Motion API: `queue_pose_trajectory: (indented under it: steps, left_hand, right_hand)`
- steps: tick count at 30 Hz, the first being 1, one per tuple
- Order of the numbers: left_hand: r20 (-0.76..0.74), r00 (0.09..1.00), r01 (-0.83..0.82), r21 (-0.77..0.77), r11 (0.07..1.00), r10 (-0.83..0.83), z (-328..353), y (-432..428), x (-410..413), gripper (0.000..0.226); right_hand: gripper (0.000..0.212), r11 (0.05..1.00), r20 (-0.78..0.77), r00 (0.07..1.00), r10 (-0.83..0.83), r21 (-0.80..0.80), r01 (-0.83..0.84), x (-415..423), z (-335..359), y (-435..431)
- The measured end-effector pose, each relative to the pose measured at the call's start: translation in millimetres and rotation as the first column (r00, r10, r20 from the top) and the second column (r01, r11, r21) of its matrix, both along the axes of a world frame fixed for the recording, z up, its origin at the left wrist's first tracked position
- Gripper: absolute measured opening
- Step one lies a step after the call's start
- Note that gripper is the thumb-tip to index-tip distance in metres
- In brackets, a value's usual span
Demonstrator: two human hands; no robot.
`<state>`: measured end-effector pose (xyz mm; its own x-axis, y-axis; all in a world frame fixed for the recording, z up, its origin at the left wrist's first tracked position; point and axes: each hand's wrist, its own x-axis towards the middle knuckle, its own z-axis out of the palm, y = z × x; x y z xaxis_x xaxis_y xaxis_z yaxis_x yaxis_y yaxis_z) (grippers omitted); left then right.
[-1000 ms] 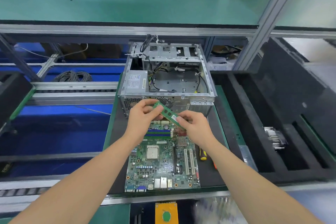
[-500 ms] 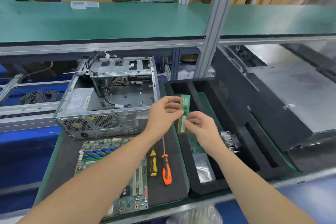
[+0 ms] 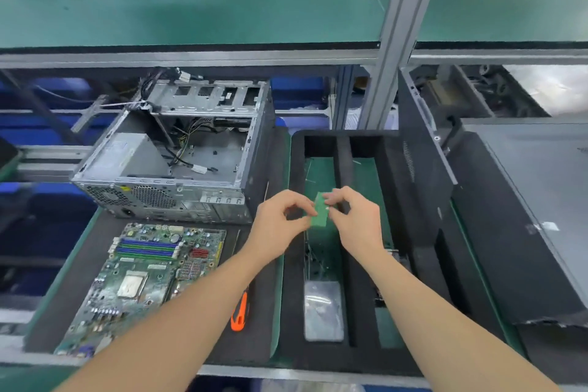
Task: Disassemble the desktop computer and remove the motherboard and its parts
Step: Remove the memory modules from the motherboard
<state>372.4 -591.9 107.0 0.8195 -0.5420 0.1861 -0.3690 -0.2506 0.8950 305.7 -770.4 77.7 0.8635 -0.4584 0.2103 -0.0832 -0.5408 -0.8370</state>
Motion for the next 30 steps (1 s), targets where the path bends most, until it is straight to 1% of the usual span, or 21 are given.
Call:
queue_pose_trajectory:
  steps: [2, 5, 7, 10, 12, 14, 15, 17, 19, 22, 25, 28, 30]
  left_hand:
    - [-0.096, 0.990, -0.109, -0.031, 0.994, 0.106, -5, -5, 7, 0.019]
    - [-0.210, 0.955, -0.206, 0.034, 0.978, 0.209, -15, -10, 28, 0.028]
    - [-0.320, 0.917, -0.211, 0.116, 0.971, 0.237, -24, -12, 42, 0.038]
    - [-0.448, 0.862, -0.165, 0.196, 0.967, 0.238, -37, -11, 58, 0.050]
    - [-0.519, 0.834, -0.079, 0.221, 0.972, 0.185, -44, -12, 65, 0.055]
    - [-0.522, 0.839, -0.004, 0.271, 0.963, 0.151, -48, -13, 69, 0.059]
    - [-0.496, 0.856, 0.016, 0.311, 0.950, 0.147, -50, -14, 70, 0.062]
    - [-0.426, 0.892, 0.037, 0.400, 0.916, 0.150, -53, -15, 72, 0.066]
    - [-0.386, 0.911, 0.046, 0.451, 0.891, 0.148, -56, -16, 72, 0.069]
    - [-0.366, 0.922, 0.060, 0.462, 0.885, 0.128, -62, -16, 69, 0.072]
    - [-0.328, 0.938, 0.072, 0.509, 0.858, 0.116, -61, -16, 65, 0.074]
    - [-0.309, 0.946, 0.102, 0.566, 0.818, 0.096, -58, -15, 59, 0.075]
    - [-0.280, 0.959, 0.125, 0.571, 0.811, 0.049, -52, -13, 53, 0.074]
  right_hand:
    - [0.021, 0.995, -0.095, 0.995, 0.044, 0.098, -0.034, 12, -8, -1]
    - [0.016, 0.960, -0.201, 0.977, 0.077, 0.278, -0.018, 33, -18, 6]
    - [0.015, 0.932, -0.275, 0.960, 0.059, 0.360, 0.046, 48, -25, 14]
    - [0.015, 0.807, -0.366, 0.930, 0.026, 0.557, 0.197, 72, -35, 27]
    - [0.016, 0.725, -0.419, 0.908, -0.019, 0.619, 0.301, 87, -39, 32]
    - [0.015, 0.692, -0.470, 0.879, -0.072, 0.611, 0.384, 99, -39, 34]
    - [0.015, 0.703, -0.497, 0.862, -0.098, 0.579, 0.413, 103, -38, 35]
    - [0.018, 0.765, -0.540, 0.829, -0.146, 0.470, 0.441, 109, -37, 33]
    - [0.020, 0.810, -0.546, 0.820, -0.172, 0.395, 0.433, 113, -38, 32]
    - [0.016, 0.820, -0.523, 0.829, -0.198, 0.375, 0.432, 114, -40, 31]
    - [0.014, 0.836, -0.540, 0.806, -0.243, 0.305, 0.456, 114, -40, 32]
    - [0.014, 0.825, -0.541, 0.809, -0.230, 0.332, 0.457, 112, -42, 32]
    - [0.016, 0.825, -0.508, 0.826, -0.247, 0.336, 0.453, 107, -40, 33]
